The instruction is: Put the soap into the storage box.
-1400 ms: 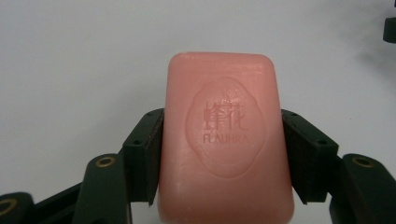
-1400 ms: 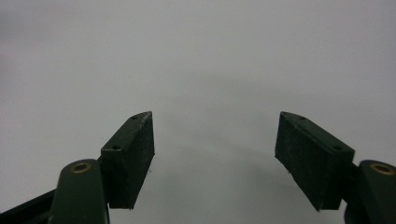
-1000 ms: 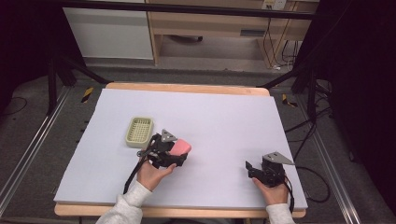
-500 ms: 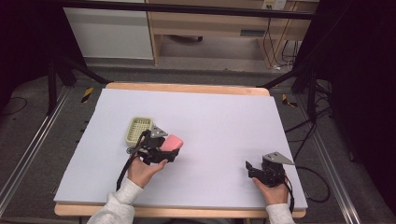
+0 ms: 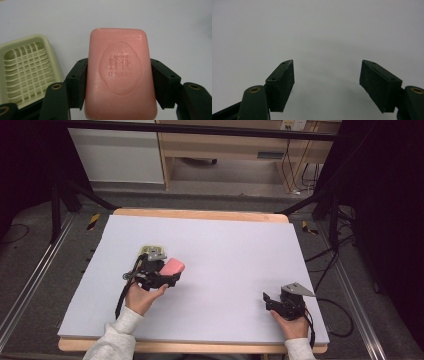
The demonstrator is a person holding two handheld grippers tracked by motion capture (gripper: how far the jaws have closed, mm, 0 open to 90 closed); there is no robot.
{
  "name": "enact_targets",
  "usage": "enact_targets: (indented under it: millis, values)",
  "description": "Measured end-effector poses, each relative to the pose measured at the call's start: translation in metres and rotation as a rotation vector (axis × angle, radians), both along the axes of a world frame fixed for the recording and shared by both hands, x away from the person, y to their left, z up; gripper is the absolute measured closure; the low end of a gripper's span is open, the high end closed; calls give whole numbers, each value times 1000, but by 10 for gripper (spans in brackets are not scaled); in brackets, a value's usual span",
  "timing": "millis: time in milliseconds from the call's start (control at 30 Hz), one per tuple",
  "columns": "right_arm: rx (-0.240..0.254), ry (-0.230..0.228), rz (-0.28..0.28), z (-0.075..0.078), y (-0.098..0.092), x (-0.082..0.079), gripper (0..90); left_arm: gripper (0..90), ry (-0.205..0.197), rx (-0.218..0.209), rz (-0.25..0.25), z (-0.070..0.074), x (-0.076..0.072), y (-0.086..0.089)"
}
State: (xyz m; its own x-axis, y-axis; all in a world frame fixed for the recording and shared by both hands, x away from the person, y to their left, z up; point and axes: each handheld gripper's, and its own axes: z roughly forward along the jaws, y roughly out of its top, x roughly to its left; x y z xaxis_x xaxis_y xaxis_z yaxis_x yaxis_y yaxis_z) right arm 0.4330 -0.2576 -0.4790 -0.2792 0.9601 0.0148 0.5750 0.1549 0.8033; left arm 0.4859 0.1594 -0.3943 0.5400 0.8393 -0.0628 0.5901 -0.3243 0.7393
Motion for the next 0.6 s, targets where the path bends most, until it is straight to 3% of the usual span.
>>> enact_targets:
  millis: [600]
  values:
    - [-9,-1,5,-1,1,1,280,372,-10,-8,71,6,12,33]
